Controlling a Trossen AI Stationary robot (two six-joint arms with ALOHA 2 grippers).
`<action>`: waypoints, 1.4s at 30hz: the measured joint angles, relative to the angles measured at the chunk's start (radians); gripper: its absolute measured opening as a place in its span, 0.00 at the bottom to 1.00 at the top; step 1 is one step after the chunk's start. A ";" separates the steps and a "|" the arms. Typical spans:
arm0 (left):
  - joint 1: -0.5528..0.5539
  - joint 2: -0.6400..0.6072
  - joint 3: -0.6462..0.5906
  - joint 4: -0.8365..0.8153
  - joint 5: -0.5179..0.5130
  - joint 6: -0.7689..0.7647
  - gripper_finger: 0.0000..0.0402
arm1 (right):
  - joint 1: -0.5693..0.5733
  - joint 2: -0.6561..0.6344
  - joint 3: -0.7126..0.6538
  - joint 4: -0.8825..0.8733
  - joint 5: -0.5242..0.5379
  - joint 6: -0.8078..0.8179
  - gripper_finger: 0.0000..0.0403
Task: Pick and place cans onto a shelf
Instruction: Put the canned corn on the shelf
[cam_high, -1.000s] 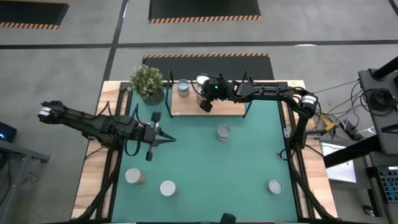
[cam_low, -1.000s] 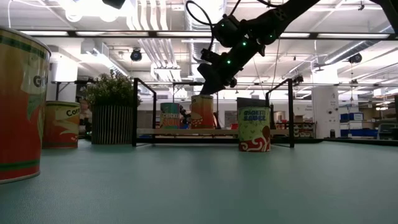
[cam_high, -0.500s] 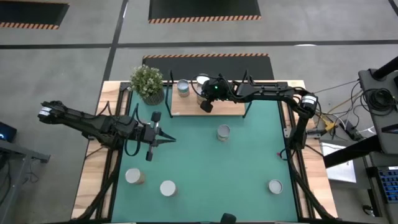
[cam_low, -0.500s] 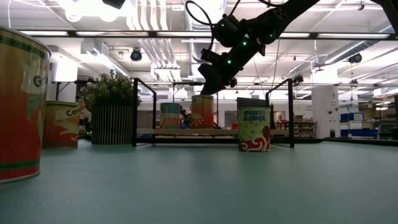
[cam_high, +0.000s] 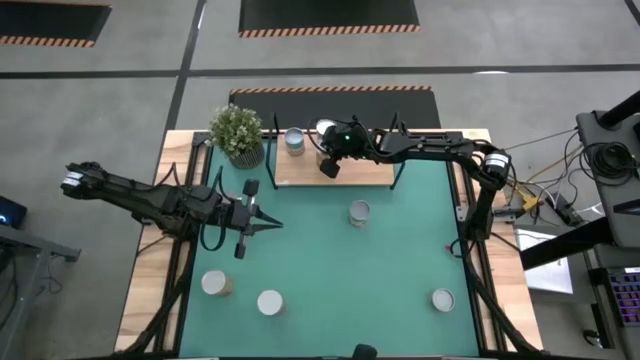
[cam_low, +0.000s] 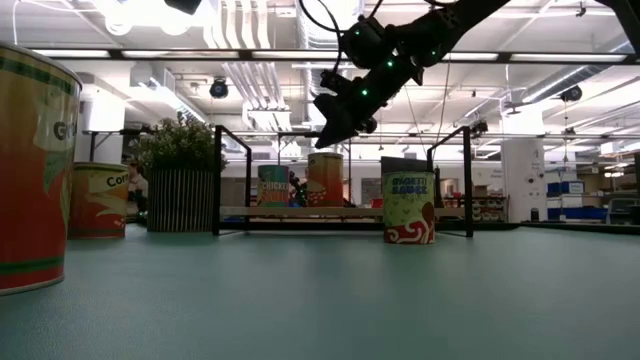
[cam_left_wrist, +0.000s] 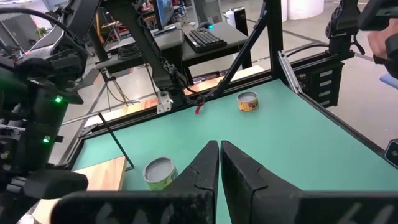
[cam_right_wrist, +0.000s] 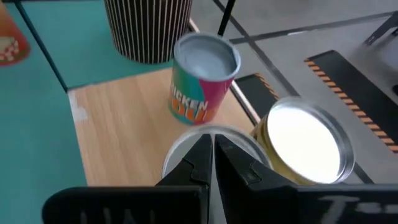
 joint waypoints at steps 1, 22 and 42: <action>0.000 0.000 0.000 0.000 0.000 0.000 0.00 | 0.003 0.000 0.004 0.000 0.002 0.000 0.02; 0.000 0.000 0.000 0.000 0.000 0.000 0.00 | 0.052 0.006 0.024 -0.098 0.010 -0.016 0.02; 0.000 0.007 0.000 -0.022 -0.124 -0.009 0.00 | 0.323 -0.303 -0.264 -0.031 0.076 0.046 0.02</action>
